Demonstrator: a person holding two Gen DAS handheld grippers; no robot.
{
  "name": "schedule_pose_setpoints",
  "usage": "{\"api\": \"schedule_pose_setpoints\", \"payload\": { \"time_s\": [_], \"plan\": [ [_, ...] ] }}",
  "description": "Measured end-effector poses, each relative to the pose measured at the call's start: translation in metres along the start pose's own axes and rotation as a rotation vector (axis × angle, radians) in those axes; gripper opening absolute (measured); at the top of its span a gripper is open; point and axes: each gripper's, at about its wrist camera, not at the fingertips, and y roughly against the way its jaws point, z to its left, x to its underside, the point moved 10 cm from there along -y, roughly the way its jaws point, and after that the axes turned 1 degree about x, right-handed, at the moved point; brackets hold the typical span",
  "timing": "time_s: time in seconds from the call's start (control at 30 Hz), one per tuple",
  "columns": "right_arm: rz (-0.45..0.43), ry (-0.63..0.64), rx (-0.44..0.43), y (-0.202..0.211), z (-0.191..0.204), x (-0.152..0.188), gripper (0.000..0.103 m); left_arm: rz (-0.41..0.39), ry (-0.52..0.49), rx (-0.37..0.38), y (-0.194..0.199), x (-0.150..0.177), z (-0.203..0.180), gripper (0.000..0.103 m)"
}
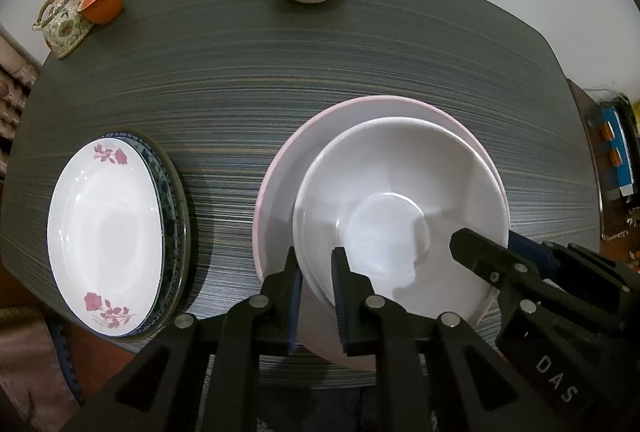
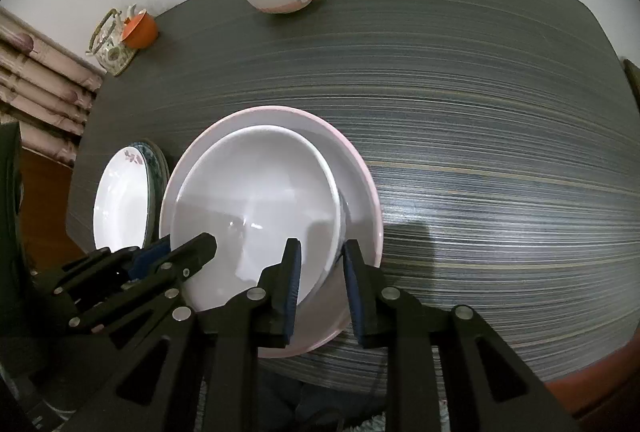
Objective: Organize plates and bowls
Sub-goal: 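Lift the white bowl and lower it inside the pink bowl with both tools, then open both tools and pull back from the nested bowls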
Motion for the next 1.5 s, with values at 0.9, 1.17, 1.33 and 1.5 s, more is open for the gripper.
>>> {"api": "schedule_pose_setpoints", "payload": {
  "time_s": [0.9,1.17,1.33,1.5],
  "plan": [
    [-0.006,0.014,-0.007,0.004,-0.003,0.004,0.031,-0.02,-0.012,-0.009,0.003,-0.005,-0.001,0.023],
    [-0.03,0.004,-0.021,0.012,-0.003,0.004,0.036,-0.071,-0.022,-0.028,0.015,-0.009,0.001,0.026],
    [-0.051,0.005,-0.028,0.019,-0.004,-0.001,0.04,-0.125,-0.039,-0.057,0.026,-0.013,0.0,0.034],
    [-0.094,0.005,-0.049,0.031,-0.006,-0.01,0.044,-0.179,-0.06,-0.074,0.041,-0.02,-0.001,0.038]
  ]
}}
